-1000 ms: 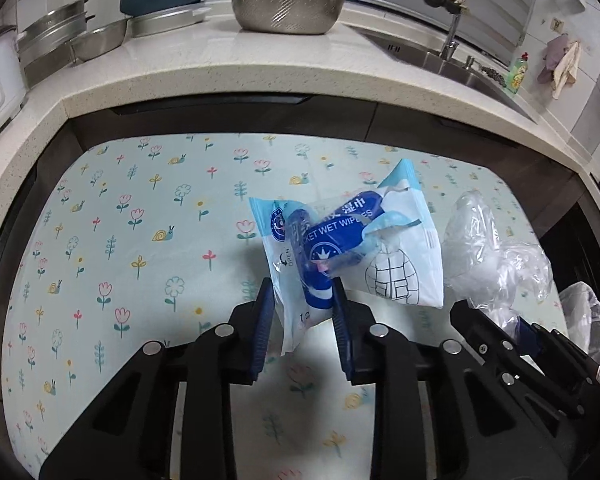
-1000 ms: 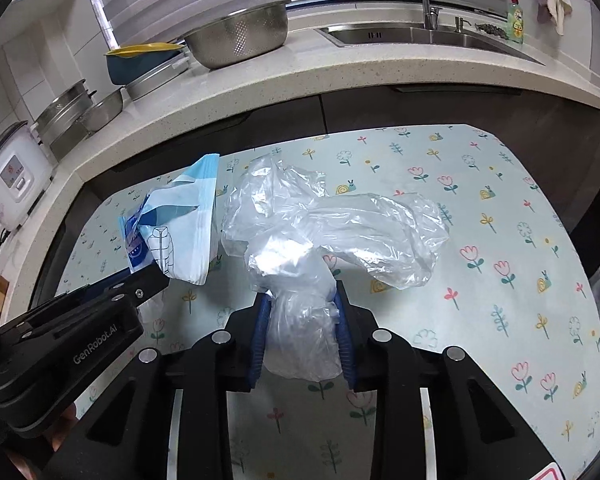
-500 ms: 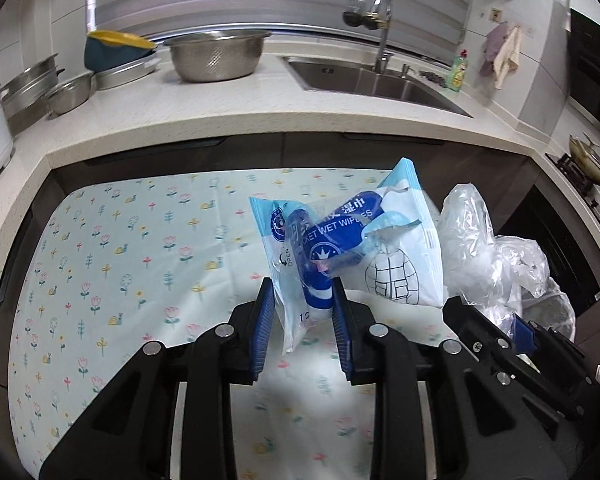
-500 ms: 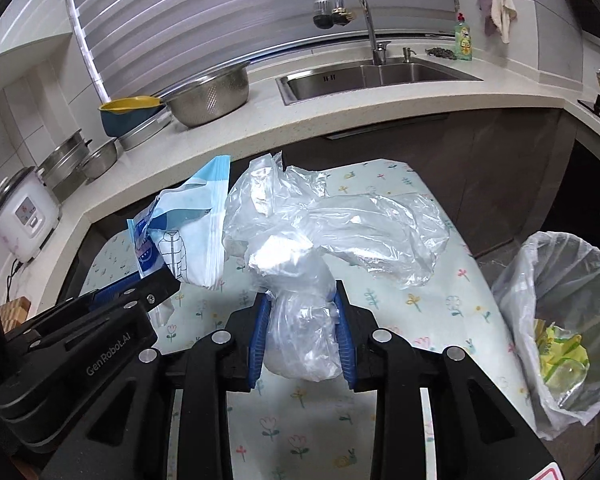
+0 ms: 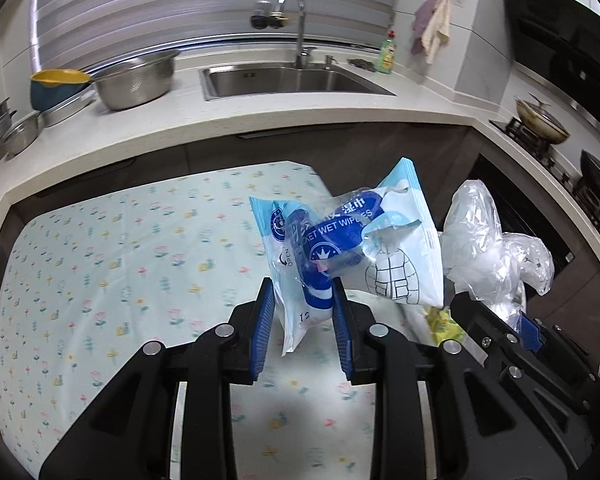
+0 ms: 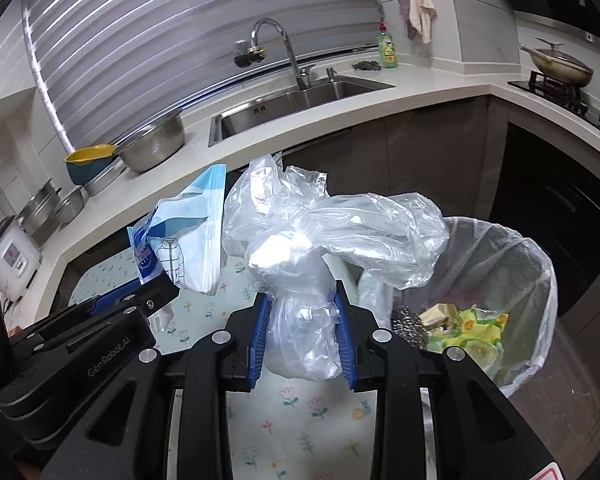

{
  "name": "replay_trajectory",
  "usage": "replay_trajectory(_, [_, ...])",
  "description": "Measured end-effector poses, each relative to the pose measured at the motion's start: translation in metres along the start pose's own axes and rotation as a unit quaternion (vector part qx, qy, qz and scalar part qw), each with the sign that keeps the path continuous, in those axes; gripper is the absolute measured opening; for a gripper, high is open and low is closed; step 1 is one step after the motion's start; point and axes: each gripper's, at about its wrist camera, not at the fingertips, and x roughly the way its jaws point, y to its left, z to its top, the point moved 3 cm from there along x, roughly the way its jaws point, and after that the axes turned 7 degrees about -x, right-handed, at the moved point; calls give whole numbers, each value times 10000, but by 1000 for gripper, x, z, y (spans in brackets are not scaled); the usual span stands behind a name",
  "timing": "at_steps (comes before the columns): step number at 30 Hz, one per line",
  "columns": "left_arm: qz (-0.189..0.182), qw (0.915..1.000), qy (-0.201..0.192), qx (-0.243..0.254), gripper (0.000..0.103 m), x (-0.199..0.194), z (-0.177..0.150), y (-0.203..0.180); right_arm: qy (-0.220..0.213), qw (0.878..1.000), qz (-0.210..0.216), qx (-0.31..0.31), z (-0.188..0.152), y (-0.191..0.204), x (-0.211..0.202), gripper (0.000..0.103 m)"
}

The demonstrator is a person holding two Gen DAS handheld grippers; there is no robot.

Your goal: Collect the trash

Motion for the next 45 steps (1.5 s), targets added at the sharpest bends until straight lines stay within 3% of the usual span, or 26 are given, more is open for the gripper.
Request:
replay_trajectory(11, [-350, 9968, 324, 639, 27, 24, -26, -93, 9, 9960, -573, 685, -26, -105, -24, 29])
replay_trajectory(19, [-534, 9913, 617, 1037, 30, 52, -39, -149, 80, 9906, -863, 1054, -39, -152, -27, 29])
replay_trajectory(21, [-578, 9899, 661, 1110, 37, 58, -40, -159, 105, 9896, -907, 1108, -41, -160, -25, 29])
replay_trajectory(23, [-557, 9895, 649, 1167, 50, 62, -42, -167, 128, 9890, -936, 1134, -43, -164, -24, 29])
replay_trajectory(28, [-510, 9892, 639, 1218, 54, 70, -44, -172, 169, 9885, -959, 1155, -43, -167, -16, 30])
replay_trajectory(33, [-504, 9923, 656, 920, 63, 74, -38, -156, 186, 9904, -898, 1034, -34, -157, -4, 32])
replay_trajectory(36, [-445, 9940, 638, 774, 63, 73, -32, -146, 165, 9915, -848, 974, -28, -152, 1, 33])
replay_trajectory(41, [-325, 9965, 558, 530, 64, 70, -22, -125, 75, 9928, -801, 886, -21, -137, 5, 55])
replay_trajectory(45, [-267, 9973, 540, 425, 64, 68, -20, -112, 56, 9934, -755, 861, -19, -129, 6, 59])
